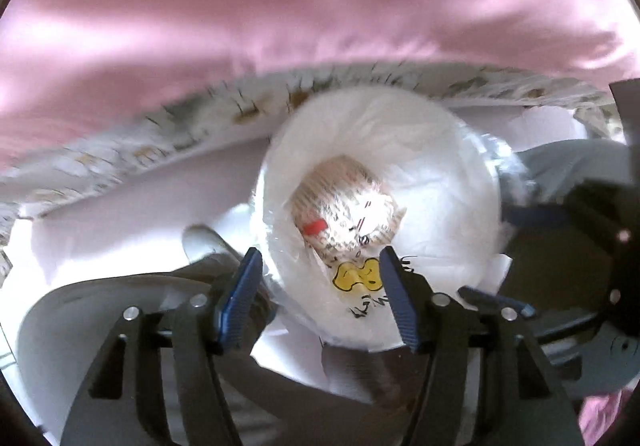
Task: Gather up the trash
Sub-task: 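Open the left tool over the bin while the right tool releases the white box, then move both tools back over the bed toward the milk carton and yogurt cup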
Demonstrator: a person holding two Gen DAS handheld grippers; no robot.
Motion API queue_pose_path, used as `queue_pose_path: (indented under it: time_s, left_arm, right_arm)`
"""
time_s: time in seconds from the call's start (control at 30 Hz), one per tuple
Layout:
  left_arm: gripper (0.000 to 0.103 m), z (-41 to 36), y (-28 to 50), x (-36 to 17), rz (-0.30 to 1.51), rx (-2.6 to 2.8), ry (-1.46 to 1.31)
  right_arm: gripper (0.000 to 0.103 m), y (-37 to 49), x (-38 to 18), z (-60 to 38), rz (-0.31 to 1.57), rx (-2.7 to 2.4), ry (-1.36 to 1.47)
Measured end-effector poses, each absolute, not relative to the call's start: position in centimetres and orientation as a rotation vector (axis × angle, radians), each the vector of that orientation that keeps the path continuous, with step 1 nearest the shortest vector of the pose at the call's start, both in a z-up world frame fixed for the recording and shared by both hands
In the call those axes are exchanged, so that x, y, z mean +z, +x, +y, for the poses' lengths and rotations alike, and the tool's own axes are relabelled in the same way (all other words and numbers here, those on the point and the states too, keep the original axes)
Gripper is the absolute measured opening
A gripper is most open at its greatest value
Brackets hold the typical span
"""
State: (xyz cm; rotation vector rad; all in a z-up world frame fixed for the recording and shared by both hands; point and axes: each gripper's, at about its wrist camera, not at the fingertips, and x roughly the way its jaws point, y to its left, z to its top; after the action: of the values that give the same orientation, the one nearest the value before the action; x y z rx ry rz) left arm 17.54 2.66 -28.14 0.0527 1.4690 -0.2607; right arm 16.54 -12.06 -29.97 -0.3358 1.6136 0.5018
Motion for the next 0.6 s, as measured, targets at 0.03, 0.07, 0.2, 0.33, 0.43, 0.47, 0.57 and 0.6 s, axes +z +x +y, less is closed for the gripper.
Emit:
queue_pose_path:
  time_s: [0.03,0.07,0.2,0.33,0.43,0.47,0.57,0.6]
  left_arm:
    - [0.064,2.8,17.3,-27.1,1.449,-0.264,0.058]
    - [0.064,2.9,17.1,-25.8,1.421,-0.265,0.067]
    - [0.075,2.8,16.5,-20.4,1.302,-0.263,0.100]
    - [0.080,2.7,16.9,-14.6,1.184,-0.260,0.132]
    - [0.082,2.4,17.1,-11.4,1.118,-0.257,0.155]
    - [0.082,2.3,17.6,-9.9,1.088,-0.252,0.170]
    - [0.083,2.0,18.9,-7.0,1.036,-0.243,0.192]
    - [0.084,1.9,19.3,-6.0,1.017,-0.237,0.199]
  right_arm:
    - [0.070,16.2,-28.8,-12.3,1.587,0.508,-0.350]
    - [0.070,15.9,-27.5,-12.5,1.562,0.510,-0.360]
    - [0.070,15.4,-22.8,-13.8,1.456,0.511,-0.347]
    - [0.070,15.8,-17.6,-15.4,1.339,0.485,-0.318]
    - [0.070,16.6,-13.8,-16.6,1.261,0.473,-0.293]
    - [0.070,17.0,-13.0,-16.8,1.240,0.467,-0.290]
    - [0.070,17.8,-9.1,-18.0,1.155,0.448,-0.286]
    - [0.070,18.2,-7.4,-18.4,1.123,0.441,-0.281]
